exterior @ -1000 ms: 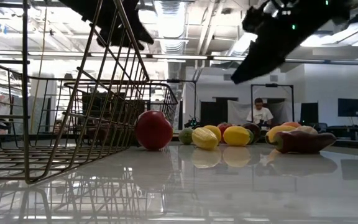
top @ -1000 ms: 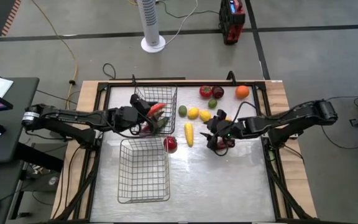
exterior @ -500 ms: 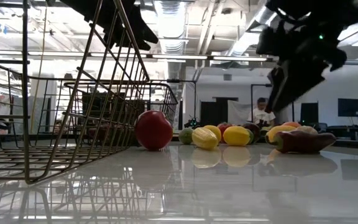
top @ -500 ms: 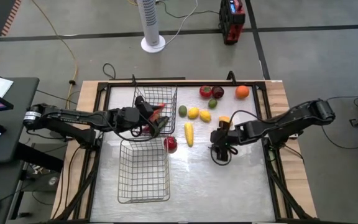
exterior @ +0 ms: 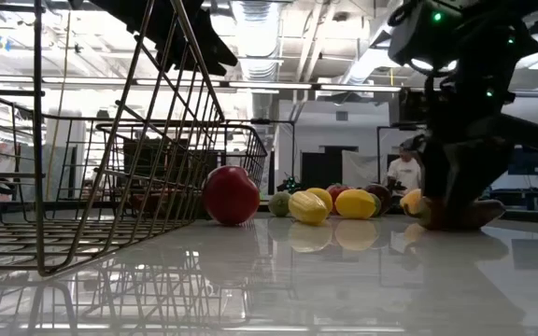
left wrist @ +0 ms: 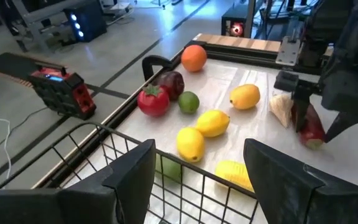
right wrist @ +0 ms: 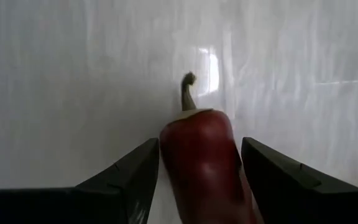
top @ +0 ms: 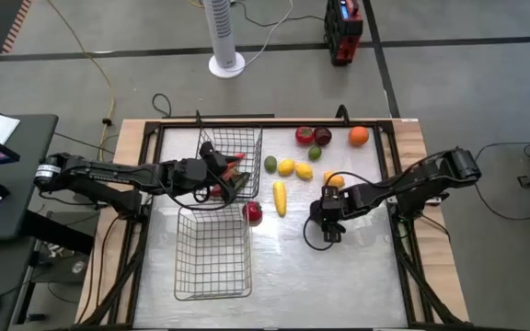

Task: Sort produce into baskets
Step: Put the red chili pepper into the black wire basket

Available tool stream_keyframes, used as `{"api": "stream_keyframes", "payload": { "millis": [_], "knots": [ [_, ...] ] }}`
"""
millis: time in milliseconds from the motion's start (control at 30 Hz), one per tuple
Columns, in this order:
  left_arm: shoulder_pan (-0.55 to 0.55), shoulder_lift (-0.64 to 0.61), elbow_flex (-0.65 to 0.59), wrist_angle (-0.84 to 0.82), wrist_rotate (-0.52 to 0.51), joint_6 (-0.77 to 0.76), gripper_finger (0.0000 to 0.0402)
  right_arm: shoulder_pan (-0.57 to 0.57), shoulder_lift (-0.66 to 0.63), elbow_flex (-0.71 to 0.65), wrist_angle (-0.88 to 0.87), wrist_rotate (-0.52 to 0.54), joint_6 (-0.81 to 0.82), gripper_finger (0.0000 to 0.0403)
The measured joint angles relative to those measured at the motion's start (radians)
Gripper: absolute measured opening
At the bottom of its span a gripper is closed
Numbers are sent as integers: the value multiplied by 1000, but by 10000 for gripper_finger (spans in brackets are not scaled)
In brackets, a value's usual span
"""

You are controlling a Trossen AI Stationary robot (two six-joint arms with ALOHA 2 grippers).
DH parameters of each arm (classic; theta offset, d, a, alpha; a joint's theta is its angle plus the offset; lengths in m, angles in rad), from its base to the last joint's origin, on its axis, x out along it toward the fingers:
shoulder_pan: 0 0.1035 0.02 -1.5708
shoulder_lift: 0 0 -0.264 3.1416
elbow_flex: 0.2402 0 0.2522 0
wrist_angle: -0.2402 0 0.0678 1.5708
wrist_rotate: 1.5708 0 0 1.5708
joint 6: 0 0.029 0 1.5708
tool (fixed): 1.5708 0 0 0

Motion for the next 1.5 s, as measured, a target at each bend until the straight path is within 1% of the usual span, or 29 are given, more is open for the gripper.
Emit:
{"api": "stream_keyframes", "payload": {
  "millis": [133,200,267,367,433,500,600,667,767,867,1033,1100,1167,1267,1333,1500],
  "knots": [
    [0,0,0,7,0,9,233,-3,32,0,-13,3,-19,249],
    [0,0,0,8,0,13,233,-4,34,0,-12,11,-19,236],
    [0,0,0,8,0,19,233,-4,32,0,-2,19,-24,215],
    [0,0,0,9,0,19,233,-5,4,0,15,19,-30,177],
    [0,0,0,9,3,19,233,-9,-25,0,22,20,-33,171],
    [0,2,0,12,28,19,233,-15,-66,-1,49,20,-33,171],
    [0,47,0,68,72,18,233,-22,-148,-1,162,20,-63,171],
    [-4,104,0,128,118,19,233,-23,-202,0,282,20,-101,173],
    [-16,210,0,250,184,49,233,-29,-274,0,461,19,-172,189],
    [-34,300,-1,406,247,91,233,-29,-328,0,617,13,-236,193],
    [-64,413,0,675,265,165,233,-19,-354,0,827,-34,-289,175],
    [-74,446,0,782,265,195,234,-11,-344,0,883,-35,-316,174],
    [-80,469,6,850,263,205,234,-4,-326,0,943,-36,-341,181],
    [-81,497,48,840,253,207,234,0,-290,0,1017,-36,-369,195],
    [-80,513,87,815,251,216,234,-5,-268,0,1056,-35,-380,197],
    [-80,517,161,729,249,259,234,-18,-211,0,1162,-35,-388,182]
  ]
}}
